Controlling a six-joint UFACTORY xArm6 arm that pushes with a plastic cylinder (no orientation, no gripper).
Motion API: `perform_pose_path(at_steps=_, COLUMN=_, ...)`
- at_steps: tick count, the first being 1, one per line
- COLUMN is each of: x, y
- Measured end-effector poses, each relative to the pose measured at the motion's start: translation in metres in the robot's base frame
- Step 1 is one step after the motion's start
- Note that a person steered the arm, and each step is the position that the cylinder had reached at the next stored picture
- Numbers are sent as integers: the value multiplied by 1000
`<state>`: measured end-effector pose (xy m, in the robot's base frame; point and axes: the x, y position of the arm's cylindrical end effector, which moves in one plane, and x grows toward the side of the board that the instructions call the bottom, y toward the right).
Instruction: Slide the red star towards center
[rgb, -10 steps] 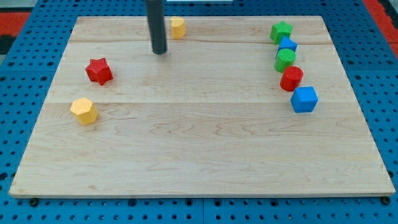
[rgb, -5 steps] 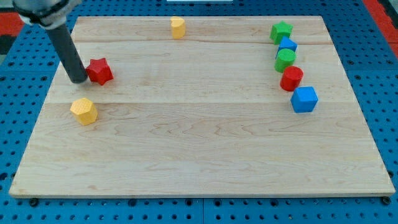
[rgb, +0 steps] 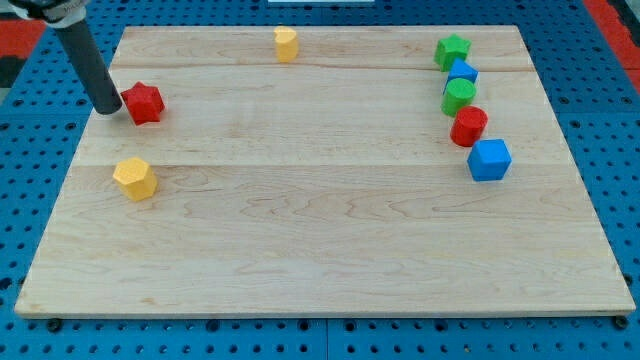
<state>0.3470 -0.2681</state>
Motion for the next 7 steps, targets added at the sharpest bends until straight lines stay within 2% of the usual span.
perform_pose_path(at_steps=1, x=-15, y=7)
perform_pose_path(at_steps=2, x=20, y=49)
perform_pose_path(at_steps=3, x=29, y=110)
perform_pose_path(at_steps=4, x=42, y=126)
perform_pose_path(at_steps=6, x=3, y=164)
perform_pose_path(at_steps=7, x=4, y=186)
